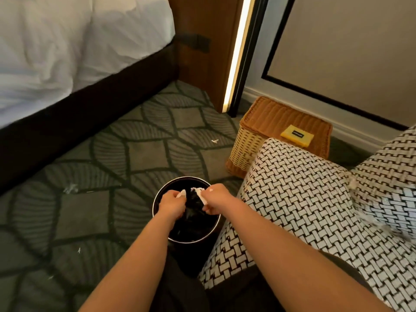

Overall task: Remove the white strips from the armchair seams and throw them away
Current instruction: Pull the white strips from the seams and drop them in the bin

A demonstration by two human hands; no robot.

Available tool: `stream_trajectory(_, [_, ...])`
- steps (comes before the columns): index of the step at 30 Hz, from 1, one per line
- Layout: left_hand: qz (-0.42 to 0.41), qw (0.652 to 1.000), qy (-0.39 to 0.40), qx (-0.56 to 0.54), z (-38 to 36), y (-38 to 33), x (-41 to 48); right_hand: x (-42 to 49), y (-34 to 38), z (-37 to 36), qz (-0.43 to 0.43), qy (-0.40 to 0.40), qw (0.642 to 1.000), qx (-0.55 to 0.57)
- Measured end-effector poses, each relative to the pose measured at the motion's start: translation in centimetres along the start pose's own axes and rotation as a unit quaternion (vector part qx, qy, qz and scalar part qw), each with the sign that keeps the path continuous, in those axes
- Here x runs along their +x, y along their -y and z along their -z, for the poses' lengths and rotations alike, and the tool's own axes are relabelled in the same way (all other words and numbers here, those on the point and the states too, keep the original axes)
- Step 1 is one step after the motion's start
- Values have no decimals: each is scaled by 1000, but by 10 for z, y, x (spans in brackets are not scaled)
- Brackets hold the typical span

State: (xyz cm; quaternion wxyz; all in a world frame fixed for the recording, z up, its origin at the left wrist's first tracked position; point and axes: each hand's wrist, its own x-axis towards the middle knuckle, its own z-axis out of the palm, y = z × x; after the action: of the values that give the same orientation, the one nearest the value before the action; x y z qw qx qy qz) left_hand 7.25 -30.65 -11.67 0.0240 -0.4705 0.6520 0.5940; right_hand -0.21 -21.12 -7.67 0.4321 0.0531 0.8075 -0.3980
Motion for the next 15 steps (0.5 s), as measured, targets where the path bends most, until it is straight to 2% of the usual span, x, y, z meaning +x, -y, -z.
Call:
stream_trajectory(5, [-10, 998, -25, 61, 0, 1, 15, 9, -3, -4, -14, 33, 997, 76])
stream_trajectory(10, [-47, 995, 3, 88, -5, -5, 0, -6, -8, 13, 1, 21, 995, 99])
stream_trajectory(15, [-168, 976, 13, 136, -13, -15, -39, -41, -11, 36, 96, -9, 995, 10])
